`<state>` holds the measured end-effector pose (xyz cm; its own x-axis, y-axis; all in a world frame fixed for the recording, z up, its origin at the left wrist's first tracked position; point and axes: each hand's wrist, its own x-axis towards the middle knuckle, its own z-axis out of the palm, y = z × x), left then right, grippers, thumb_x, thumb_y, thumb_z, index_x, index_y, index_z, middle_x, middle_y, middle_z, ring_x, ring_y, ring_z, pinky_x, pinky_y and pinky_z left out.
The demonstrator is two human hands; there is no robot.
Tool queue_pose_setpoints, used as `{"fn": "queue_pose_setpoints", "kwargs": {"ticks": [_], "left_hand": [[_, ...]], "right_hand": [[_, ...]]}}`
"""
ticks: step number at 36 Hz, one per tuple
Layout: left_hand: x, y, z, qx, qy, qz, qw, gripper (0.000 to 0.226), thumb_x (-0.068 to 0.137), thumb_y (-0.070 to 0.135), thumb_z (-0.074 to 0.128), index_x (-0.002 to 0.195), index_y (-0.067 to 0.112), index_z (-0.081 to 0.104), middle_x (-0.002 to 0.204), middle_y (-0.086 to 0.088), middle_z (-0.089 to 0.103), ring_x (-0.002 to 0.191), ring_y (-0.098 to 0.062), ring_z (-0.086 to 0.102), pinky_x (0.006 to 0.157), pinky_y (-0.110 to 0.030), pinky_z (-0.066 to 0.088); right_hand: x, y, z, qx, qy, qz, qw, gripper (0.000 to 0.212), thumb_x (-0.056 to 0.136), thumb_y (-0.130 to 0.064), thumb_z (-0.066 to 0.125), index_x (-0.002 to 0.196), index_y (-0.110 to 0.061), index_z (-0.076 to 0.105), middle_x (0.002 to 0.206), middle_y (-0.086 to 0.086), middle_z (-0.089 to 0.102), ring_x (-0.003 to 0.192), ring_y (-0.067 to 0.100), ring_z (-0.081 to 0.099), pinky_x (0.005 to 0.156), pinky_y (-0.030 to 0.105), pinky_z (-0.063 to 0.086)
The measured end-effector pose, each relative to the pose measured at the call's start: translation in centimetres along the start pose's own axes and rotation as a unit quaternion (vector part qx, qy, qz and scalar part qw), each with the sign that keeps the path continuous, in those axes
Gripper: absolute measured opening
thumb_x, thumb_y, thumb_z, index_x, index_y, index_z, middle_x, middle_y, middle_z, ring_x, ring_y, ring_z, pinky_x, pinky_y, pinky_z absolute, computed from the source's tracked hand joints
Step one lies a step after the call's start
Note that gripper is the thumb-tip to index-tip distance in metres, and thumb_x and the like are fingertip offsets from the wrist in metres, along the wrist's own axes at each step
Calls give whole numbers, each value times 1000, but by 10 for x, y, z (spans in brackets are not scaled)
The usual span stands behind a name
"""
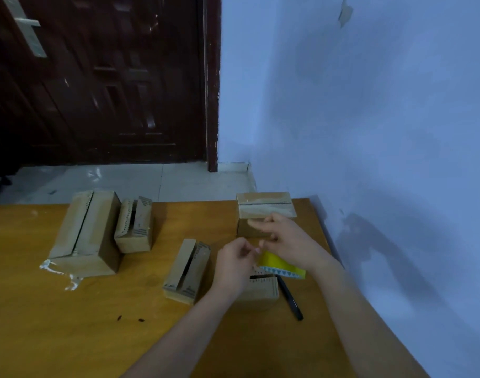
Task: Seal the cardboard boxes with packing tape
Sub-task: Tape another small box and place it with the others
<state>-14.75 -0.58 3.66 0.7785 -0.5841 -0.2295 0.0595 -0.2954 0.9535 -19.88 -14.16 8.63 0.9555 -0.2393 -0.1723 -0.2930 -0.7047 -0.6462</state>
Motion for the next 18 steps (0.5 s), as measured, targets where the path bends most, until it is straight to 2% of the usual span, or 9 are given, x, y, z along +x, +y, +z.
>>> {"fn": "queue_pose_setpoints", "kwargs": {"ticks": [2, 3, 5, 7, 9, 11, 14, 16, 18], "left_hand": [[0, -2, -2, -64, 15, -55, 996, 29, 93, 14, 58, 66, 12, 50, 72, -8, 62, 77, -32, 65, 73, -53, 56], [1, -3, -4, -118, 18, -100, 988, 27, 95, 12, 54, 70, 9, 48, 76, -12, 63, 77, -35, 66, 72, -50, 57], [3, -3, -9, -232, 6, -193, 953, 17, 99, 11, 47, 85, 3, 51, 85, -19, 66, 71, -33, 68, 63, -41, 59], [5, -5, -16, -280, -12, -236, 930, 18, 100, 11, 43, 106, -2, 54, 91, -23, 66, 69, -31, 68, 55, -34, 56], [6, -5, -18, -292, -40, -245, 924, 23, 101, 12, 42, 112, -3, 55, 94, -22, 67, 73, -31, 68, 53, -31, 55], [5, -2, -18, -292, -64, -241, 923, 23, 101, 13, 41, 109, -3, 56, 92, -21, 68, 72, -30, 69, 54, -31, 56], [12, 2, -28, -262, -15, -206, 943, 15, 99, 9, 45, 100, -3, 53, 76, -16, 69, 60, -26, 69, 53, -33, 57], [21, -4, -44, -250, 43, -193, 948, 13, 97, 9, 50, 100, -3, 55, 74, -11, 72, 64, -23, 70, 58, -32, 58], [24, -9, -54, -212, 62, -173, 960, 14, 95, 10, 54, 98, -4, 55, 82, -15, 72, 72, -27, 71, 65, -34, 57]], "right_hand": [[-2, 2, -3, 27, 17, 0, 999, 50, 93, -24, 56, 138, -40, 41, 105, -14, 50, 87, 1, 53, 78, 15, 43], [-4, 3, -7, 54, 20, 3, 998, 44, 93, -30, 55, 135, -38, 45, 106, -13, 55, 90, 4, 56, 80, 17, 45], [-9, 9, -13, 136, 10, 6, 991, 35, 89, -46, 55, 112, -22, 66, 95, -8, 62, 86, 8, 59, 78, 26, 45], [-14, 14, -16, 205, -20, -11, 979, 57, 81, -58, 54, 89, -3, 64, 80, 3, 57, 76, 16, 55, 74, 32, 39], [-17, 17, -13, 254, -45, -31, 966, 57, 79, -56, 57, 88, 0, 61, 81, 8, 58, 78, 20, 56, 76, 32, 41], [-17, 22, -8, 310, -45, -43, 949, 55, 79, -54, 61, 95, -2, 62, 87, 10, 63, 84, 22, 61, 80, 30, 46], [-18, 34, -8, 359, -44, -24, 932, 45, 79, -54, 64, 91, -11, 66, 84, 2, 64, 82, 18, 61, 76, 24, 48], [-19, 45, -14, 246, -46, 1, 968, 34, 83, -53, 63, 78, -20, 65, 73, -8, 62, 72, 11, 59, 68, 23, 44], [-17, 63, -18, 19, -42, 50, 998, 40, 79, -62, 59, 68, -23, 60, 64, -6, 58, 62, 12, 56, 60, 26, 39]]}}
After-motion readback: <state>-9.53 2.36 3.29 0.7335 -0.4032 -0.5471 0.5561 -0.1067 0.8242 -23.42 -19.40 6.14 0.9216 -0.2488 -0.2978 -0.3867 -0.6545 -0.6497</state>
